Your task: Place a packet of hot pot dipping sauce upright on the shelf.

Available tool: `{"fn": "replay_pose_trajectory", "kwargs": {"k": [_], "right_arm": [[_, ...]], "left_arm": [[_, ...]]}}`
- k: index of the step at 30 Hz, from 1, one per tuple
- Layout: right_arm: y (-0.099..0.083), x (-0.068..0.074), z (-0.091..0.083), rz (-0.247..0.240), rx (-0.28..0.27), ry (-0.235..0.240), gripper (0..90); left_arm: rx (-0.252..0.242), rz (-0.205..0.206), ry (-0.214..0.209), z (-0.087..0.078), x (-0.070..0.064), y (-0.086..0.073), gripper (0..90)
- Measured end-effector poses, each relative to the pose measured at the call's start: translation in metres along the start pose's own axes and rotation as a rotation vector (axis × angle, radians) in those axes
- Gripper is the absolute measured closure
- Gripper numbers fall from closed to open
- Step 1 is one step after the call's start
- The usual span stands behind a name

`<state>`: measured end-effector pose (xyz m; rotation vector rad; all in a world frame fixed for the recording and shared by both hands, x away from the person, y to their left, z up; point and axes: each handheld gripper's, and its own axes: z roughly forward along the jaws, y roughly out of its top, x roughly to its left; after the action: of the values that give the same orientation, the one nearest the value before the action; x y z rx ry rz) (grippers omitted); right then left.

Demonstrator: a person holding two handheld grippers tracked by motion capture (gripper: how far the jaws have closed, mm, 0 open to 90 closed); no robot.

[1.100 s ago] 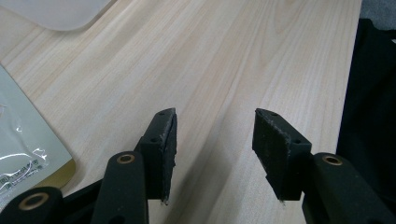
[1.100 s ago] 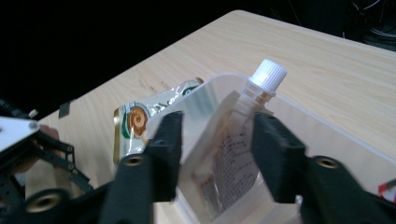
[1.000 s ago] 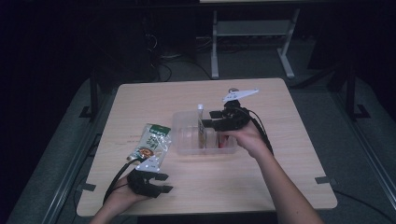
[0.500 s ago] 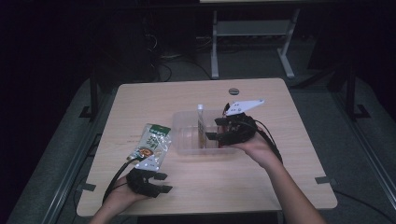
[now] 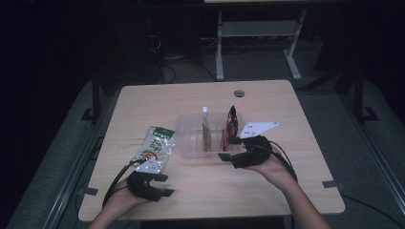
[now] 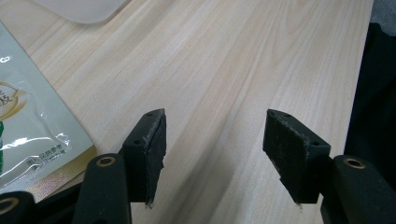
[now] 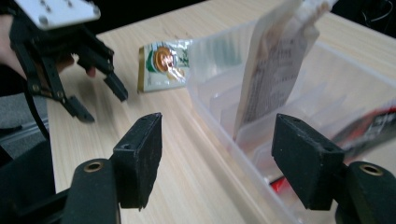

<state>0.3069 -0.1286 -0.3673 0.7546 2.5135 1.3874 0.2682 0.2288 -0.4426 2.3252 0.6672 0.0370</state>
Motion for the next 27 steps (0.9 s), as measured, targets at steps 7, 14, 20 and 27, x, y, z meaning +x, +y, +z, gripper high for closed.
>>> {"fn": "replay_pose_trajectory", "kwargs": {"k": [7,14,20,27], "right_arm": [[-0.023,0.005,-0.002,0.006,0.049,0.002,32.2],[-0.043,0.006,0.001,0.013,0.100,0.023,32.6],[-0.056,0.012,0.000,0.017,0.171,0.033,31.4],[-0.070,0.015,-0.001,0.034,0.217,0.039,31.3]], "left_arm": [[-0.007,-0.002,0.002,-0.002,0.001,-0.002,39.3],[-0.011,0.011,-0.011,-0.001,-0.001,0.000,39.6],[-0.003,0.019,-0.018,0.001,-0.002,0.000,40.0],[0.003,0.019,-0.017,0.001,-0.003,0.001,40.5]]}}
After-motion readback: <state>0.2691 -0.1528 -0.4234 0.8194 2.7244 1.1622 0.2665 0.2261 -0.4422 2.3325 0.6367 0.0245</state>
